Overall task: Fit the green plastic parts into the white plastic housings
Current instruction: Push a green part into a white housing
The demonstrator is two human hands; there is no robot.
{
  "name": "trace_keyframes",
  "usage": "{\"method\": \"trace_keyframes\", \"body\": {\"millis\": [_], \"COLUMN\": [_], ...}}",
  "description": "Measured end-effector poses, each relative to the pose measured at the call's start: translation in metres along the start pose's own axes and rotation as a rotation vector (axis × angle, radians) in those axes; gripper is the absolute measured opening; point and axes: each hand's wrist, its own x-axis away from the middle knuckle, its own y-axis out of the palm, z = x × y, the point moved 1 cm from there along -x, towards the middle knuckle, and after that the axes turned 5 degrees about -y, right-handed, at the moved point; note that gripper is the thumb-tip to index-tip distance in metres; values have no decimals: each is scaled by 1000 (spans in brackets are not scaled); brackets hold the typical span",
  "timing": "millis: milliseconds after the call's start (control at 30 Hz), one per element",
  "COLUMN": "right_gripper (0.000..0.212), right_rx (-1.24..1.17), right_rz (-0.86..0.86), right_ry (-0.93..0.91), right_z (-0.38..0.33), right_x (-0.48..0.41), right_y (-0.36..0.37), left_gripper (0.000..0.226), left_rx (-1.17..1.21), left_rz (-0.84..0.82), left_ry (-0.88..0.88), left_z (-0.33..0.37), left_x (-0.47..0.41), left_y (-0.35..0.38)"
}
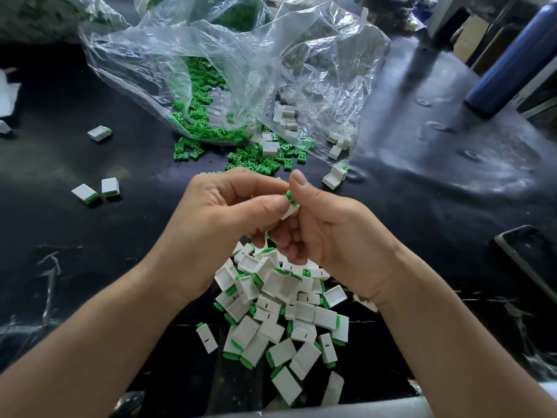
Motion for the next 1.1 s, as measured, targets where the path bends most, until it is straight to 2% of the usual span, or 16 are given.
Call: {"method": "trace_keyframes", "body": {"millis": [200, 467, 633, 933, 1033, 1100], "right_gripper": [53, 51, 67, 47, 58, 54], "right_rx": [-17, 135, 225, 188, 201, 202], "right_rz": [-2, 29, 63, 121, 127, 134], "right_ry": [22, -31, -69, -83, -87, -85], "right_z": [-2, -1, 1, -2, 0, 1], "right_x": [1, 0, 1, 3, 2, 2], "right_y": [-3, 0, 0, 5, 5, 5], "left_gripper": [19, 18, 16, 17, 19, 18], "left_rx": [11, 7, 34, 74, 70, 58], "left_rz": [-3, -61, -41, 17, 29, 42], "left_ry": [-48, -52, -66, -72, -68, -72], "left_z": [2, 5, 4, 1, 0, -1], "left_x": [-1, 0, 0, 1, 1, 1], "left_y": [0, 1, 4, 7, 8, 8]}}
